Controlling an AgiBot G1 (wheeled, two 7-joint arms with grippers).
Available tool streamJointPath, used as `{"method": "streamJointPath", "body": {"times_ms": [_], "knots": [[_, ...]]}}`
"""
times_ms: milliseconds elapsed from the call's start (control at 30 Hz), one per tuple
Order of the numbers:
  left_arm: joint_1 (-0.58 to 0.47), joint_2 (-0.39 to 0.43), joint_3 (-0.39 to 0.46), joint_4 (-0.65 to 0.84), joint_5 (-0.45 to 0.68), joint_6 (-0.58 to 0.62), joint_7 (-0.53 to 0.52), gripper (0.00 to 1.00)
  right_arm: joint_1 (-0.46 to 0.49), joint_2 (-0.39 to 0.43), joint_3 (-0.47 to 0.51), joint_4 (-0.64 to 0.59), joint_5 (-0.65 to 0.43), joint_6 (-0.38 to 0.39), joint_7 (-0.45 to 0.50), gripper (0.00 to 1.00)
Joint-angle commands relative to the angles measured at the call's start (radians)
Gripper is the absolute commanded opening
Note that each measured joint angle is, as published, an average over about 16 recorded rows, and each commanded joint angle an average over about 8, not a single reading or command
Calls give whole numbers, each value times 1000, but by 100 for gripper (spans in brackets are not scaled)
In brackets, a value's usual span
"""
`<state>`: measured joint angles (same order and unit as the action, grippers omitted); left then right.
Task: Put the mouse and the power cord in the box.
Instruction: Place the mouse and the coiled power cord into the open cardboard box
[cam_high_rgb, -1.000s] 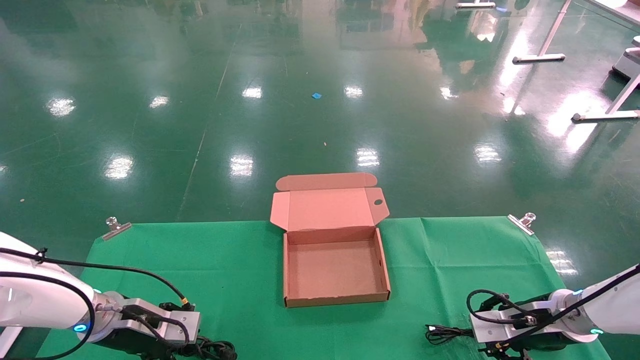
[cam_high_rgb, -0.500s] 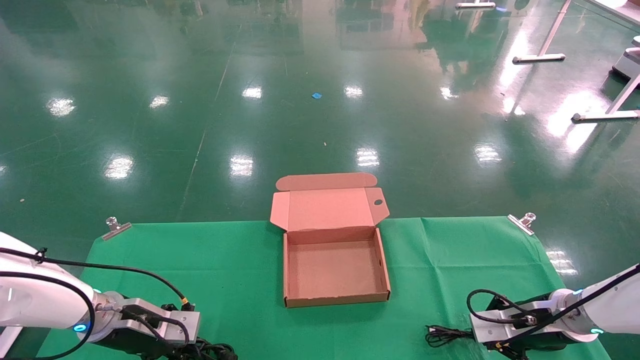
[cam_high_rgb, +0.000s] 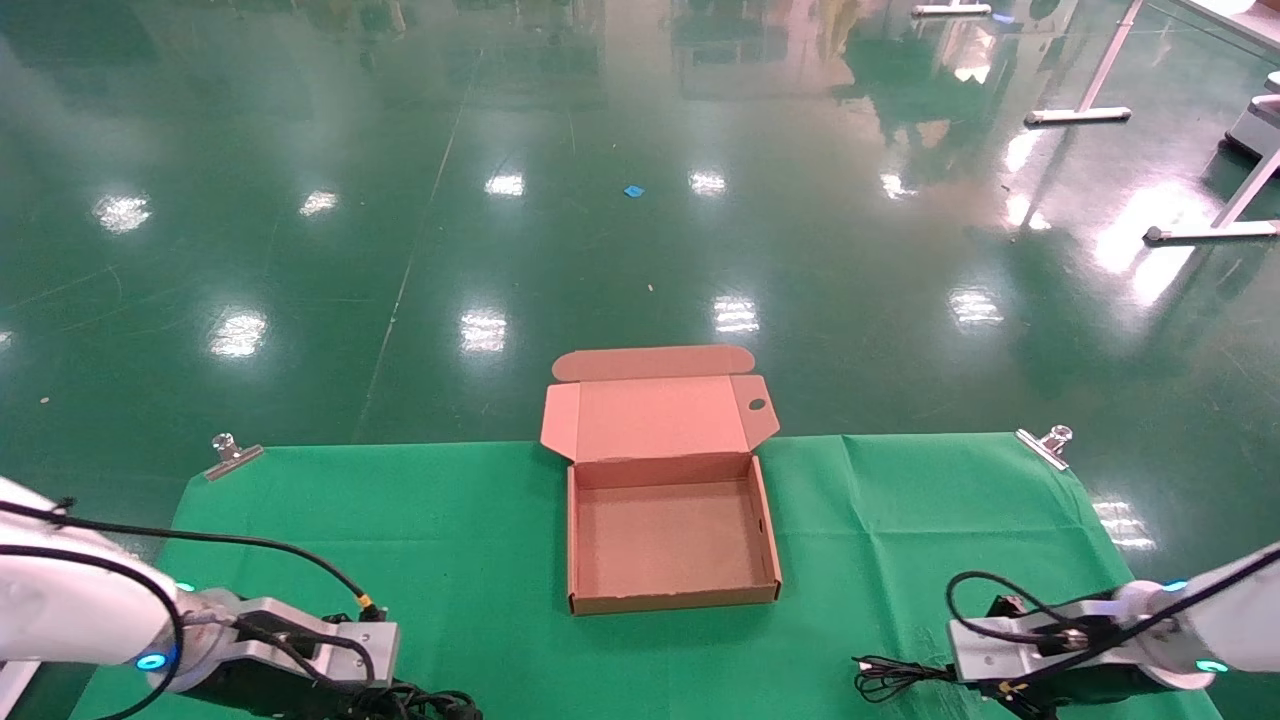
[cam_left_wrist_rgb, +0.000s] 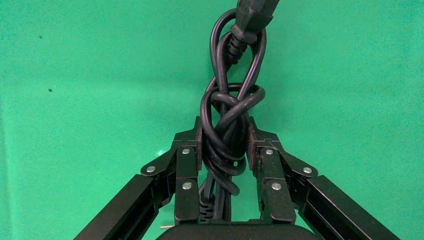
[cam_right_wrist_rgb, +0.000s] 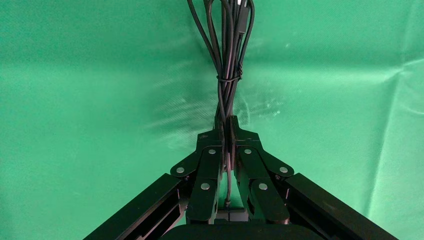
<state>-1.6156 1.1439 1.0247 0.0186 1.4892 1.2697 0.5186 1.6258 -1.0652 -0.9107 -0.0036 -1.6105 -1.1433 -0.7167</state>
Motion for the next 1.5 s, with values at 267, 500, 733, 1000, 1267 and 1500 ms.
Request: {"method": "streamJointPath", "body": {"times_ms": [267,500,733,1000,1267,1500], "knots": [[19,-80,-148,76,-201,259,-54,0,95,158,63,-29,90,-184,-6,0],[21,-60,-284,121,-345,330,-122,0,218,224,88,-27,127,-302,10,0],[-51,-17,-367,73,-410,324,-205,0,286,126,104,-2,150,-327,62,0],[-138,-7,-412,11,-458,305,-260,0,259,-66,110,32,158,-185,101,0],[-178,-54,-422,-36,-472,304,-275,0,176,-263,87,80,130,-34,119,0],[-169,-127,-422,-113,-479,310,-306,0,70,-301,58,198,134,44,222,0]]}}
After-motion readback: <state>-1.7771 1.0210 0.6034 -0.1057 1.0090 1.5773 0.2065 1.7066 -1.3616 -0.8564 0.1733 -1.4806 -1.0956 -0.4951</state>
